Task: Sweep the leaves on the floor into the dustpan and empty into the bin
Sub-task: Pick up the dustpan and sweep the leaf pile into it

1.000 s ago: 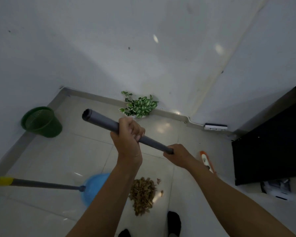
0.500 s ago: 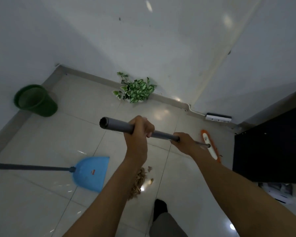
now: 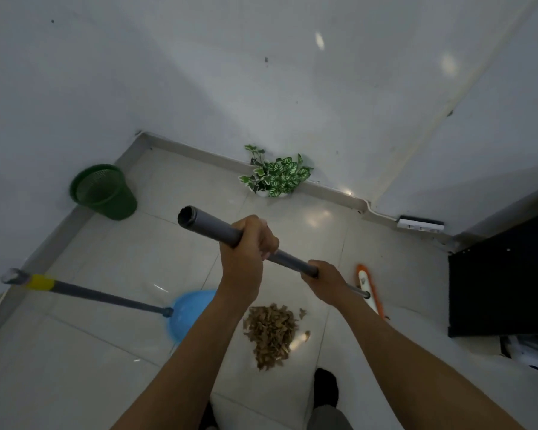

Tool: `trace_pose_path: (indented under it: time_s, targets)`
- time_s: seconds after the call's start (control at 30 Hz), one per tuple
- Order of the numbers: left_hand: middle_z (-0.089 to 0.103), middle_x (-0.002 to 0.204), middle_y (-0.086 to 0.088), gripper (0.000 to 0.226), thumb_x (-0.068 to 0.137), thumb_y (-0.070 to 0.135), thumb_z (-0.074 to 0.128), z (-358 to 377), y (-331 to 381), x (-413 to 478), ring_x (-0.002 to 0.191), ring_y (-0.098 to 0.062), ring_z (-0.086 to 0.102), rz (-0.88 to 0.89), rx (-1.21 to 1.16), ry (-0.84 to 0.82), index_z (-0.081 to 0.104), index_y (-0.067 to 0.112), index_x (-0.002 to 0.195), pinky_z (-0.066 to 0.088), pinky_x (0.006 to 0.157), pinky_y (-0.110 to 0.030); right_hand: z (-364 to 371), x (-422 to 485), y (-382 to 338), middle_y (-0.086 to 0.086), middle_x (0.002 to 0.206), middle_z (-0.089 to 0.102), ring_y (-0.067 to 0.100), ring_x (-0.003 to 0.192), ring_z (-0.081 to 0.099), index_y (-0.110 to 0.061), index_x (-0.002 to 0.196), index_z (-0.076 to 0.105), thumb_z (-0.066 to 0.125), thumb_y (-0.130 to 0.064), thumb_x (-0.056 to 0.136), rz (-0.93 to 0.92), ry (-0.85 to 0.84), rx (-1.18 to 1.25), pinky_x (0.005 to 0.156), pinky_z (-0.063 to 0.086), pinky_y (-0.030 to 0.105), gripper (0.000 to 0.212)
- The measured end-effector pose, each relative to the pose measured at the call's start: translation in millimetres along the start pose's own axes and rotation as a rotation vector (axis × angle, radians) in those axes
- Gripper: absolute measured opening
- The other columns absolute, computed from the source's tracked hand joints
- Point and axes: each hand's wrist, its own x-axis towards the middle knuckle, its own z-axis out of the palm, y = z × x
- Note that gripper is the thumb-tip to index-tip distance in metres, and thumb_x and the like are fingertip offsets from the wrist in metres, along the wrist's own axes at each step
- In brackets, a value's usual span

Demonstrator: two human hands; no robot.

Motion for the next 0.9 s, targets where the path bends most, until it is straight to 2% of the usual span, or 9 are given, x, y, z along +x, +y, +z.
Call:
trace_pose_path:
  time_s: [0.13, 0.2, 0.27, 0.47, 0.6, 0.73, 0.9]
  targets:
    - [0.028, 0.037, 0.005, 0.038, 0.075, 0.013, 0.049, -66.9, 50.9, -5.6, 0.038, -0.011, 0.022, -0.003, 0.022, -0.012, 0.035, 0.022, 0.041, 0.019, 0.049, -0.033, 56.1, -12.2, -68.2, -0.006, 0.064, 0.047, 0.007, 0.056, 0.04, -0.013, 0.077, 0.05, 0.05, -0.016, 0.091, 0.005, 0.031, 0.092, 0.052, 0.031, 0.021, 0.015]
    - [0.028, 0.037, 0.005, 0.036, 0.072, 0.017, 0.05, -96.3, 77.5, -9.1, 0.039, -0.012, 0.02, -0.001, 0.035, -0.014, 0.034, 0.021, 0.041, 0.017, 0.051, -0.036, 82.3, -17.1, -101.7, -0.006, 0.064, 0.047, 0.008, 0.057, 0.04, -0.012, 0.078, 0.051, 0.049, -0.016, 0.091, 0.021, 0.042, 0.143, 0.052, 0.031, 0.022, 0.014]
    - [0.027, 0.036, 0.006, 0.039, 0.075, 0.012, 0.048, -121.3, 101.5, -11.0, 0.038, -0.012, 0.02, -0.008, 0.038, 0.015, 0.032, 0.021, 0.04, 0.016, 0.053, -0.039, 105.0, -21.3, -133.5, -0.004, 0.064, 0.048, 0.013, 0.061, 0.043, -0.012, 0.077, 0.05, 0.049, -0.015, 0.09, 0.026, 0.05, 0.179, 0.053, 0.032, 0.024, 0.013]
    - [0.029, 0.034, 0.009, 0.042, 0.077, 0.01, 0.042, -166.8, 156.4, -11.1, 0.033, -0.009, 0.023, 0.008, 0.029, 0.042, 0.036, 0.024, 0.039, 0.02, 0.047, -0.03, 147.2, -28.9, -206.2, -0.002, 0.065, 0.05, 0.011, 0.056, 0.041, -0.013, 0.076, 0.051, 0.049, -0.016, 0.089, 0.023, 0.076, 0.26, 0.054, 0.034, 0.026, 0.014]
    - [0.031, 0.033, 0.01, 0.041, 0.077, 0.011, 0.044, -179.1, 177.1, -11.4, 0.031, -0.007, 0.025, 0.017, -0.019, 0.045, 0.037, 0.024, 0.038, 0.024, 0.044, -0.024, 154.8, -32.7, -228.5, 0.004, 0.07, 0.055, 0.015, 0.061, 0.044, -0.013, 0.076, 0.053, 0.049, -0.019, 0.089, -0.04, 0.031, 0.276, 0.058, 0.036, 0.029, 0.015]
    - [0.03, 0.032, 0.009, 0.039, 0.072, 0.014, 0.052, -168.3, 190.1, -11.5, 0.029, -0.007, 0.023, 0.041, -0.039, 0.001, 0.038, 0.024, 0.037, 0.024, 0.042, -0.023, 145.7, -41.7, -231.5, 0.002, 0.07, 0.056, 0.01, 0.056, 0.044, -0.009, 0.083, 0.059, 0.05, -0.029, 0.092, -0.114, 0.013, 0.274, 0.056, 0.035, 0.027, 0.023]
    - [0.025, 0.03, 0.01, 0.041, 0.069, 0.016, 0.054, -142.4, 190.0, -16.8, 0.028, -0.006, 0.02, 0.026, -0.066, -0.007, 0.035, 0.024, 0.034, 0.021, 0.039, -0.019, 127.4, -61.3, -209.4, -0.003, 0.06, 0.049, 0.008, 0.052, 0.04, -0.016, 0.07, 0.048, 0.052, -0.038, 0.093, -0.171, 0.016, 0.271, 0.052, 0.032, 0.023, 0.032]
